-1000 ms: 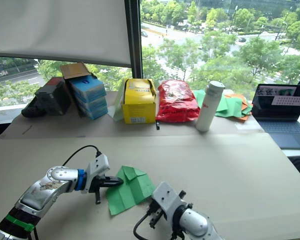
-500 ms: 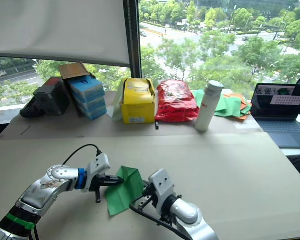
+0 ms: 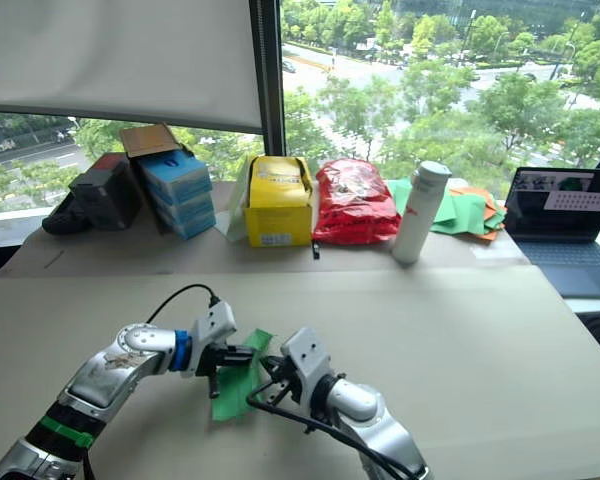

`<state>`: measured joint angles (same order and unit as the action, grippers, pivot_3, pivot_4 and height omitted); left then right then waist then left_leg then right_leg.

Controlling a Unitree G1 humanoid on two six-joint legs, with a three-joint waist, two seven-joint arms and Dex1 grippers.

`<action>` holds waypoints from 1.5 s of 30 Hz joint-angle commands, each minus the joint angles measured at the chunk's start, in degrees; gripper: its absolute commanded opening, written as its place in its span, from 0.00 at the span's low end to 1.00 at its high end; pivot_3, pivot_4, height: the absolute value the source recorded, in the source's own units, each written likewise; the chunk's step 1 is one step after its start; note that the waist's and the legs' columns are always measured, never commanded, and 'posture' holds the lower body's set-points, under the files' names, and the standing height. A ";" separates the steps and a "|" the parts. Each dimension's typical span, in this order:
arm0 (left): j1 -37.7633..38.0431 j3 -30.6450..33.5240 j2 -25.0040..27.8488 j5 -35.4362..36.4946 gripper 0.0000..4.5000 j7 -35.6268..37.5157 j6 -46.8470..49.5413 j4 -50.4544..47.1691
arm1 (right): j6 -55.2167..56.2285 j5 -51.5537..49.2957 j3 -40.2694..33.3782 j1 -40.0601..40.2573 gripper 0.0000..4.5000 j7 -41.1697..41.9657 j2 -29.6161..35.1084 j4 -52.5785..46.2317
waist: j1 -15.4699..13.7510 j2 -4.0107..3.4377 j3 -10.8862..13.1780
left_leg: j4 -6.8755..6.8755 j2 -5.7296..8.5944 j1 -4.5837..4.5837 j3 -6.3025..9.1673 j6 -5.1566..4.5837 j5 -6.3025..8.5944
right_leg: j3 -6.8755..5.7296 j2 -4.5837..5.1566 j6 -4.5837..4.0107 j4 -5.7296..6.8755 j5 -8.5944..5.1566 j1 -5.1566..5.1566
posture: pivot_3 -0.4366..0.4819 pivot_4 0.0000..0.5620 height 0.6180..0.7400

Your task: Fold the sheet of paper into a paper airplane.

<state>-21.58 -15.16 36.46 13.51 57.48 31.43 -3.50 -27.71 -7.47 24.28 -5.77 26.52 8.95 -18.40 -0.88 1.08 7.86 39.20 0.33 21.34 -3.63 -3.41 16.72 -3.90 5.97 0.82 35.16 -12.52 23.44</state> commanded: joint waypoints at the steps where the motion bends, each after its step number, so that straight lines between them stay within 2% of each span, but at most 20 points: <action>1: 0.15 -1.79 -1.05 -1.40 0.00 0.19 -0.77 1.86 | 2.29 0.23 0.81 -0.71 0.00 0.58 -0.28 -1.04 | 0.00 0.00 0.00 | 0.00 0.00 0.00 0.00 0.00 0.00 | 0.00 0.00 0.00 0.00 0.00 0.00 | 0.48 0.27 1.00; 4: -0.01 -1.66 -1.24 -1.50 0.00 0.54 -1.11 2.11 | 2.39 0.42 0.82 -0.84 0.00 0.60 -0.35 -0.84 | -0.03 0.00 0.00 | 0.01 0.00 0.00 0.01 -0.01 0.00 | 0.00 0.01 0.00 0.02 0.00 -0.01 | 0.48 0.27 1.00; 10: 1.95 2.21 2.61 -0.62 0.00 1.49 -1.15 0.89 | 2.81 0.94 0.97 -1.51 0.00 1.37 0.06 -0.25 | 0.53 0.00 0.00 | 0.02 -0.01 0.00 0.00 0.00 0.00 | 0.01 -0.04 0.00 0.06 0.00 0.05 | 0.48 0.27 1.00; 16: 3.37 4.28 4.09 -0.09 0.00 1.41 -0.81 -0.21 | 3.47 1.17 0.86 -2.22 0.00 2.05 -0.11 0.77 | 1.13 0.01 0.00 | 0.02 -0.07 0.13 -0.06 0.11 -0.06 | 0.07 -0.16 -0.05 0.24 -0.02 0.35 | 0.48 0.27 1.00; 20: 3.12 3.72 3.00 -0.73 0.00 0.52 -0.99 0.52 | 4.10 1.47 1.02 -2.96 0.00 2.39 -0.28 1.60 | 1.18 0.02 -0.01 | 0.13 -0.05 0.45 -0.16 0.49 -0.29 | 0.16 -0.16 -0.09 0.58 -0.03 0.76 | 0.48 0.27 1.00; 32: 1.56 1.05 -0.39 -1.79 0.00 0.23 -1.47 2.00 | 4.47 1.94 1.50 -5.72 0.00 2.20 -1.73 3.19 | 0.70 0.01 -0.01 | 0.65 -0.10 0.67 -0.15 0.09 -0.05 | 0.15 -0.25 -0.08 0.69 -0.04 0.75 | 0.48 0.27 1.00; 45: 6.19 9.74 7.28 0.69 0.00 -0.17 0.50 -1.70 | 5.78 2.61 2.58 -8.41 0.00 2.79 -2.98 7.68 | 1.81 0.01 0.00 | 0.61 -0.21 0.65 -0.13 0.15 -0.08 | 0.21 -0.38 -0.14 0.76 -0.05 0.85 | 0.48 0.27 1.00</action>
<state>-16.10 -6.42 42.76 14.18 57.61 31.22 -4.39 -23.74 -4.97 26.62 -13.32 28.84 6.57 -10.07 0.93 1.09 7.85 39.82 0.13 22.00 -3.77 -3.20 16.61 -3.68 5.61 0.68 35.93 -12.58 24.28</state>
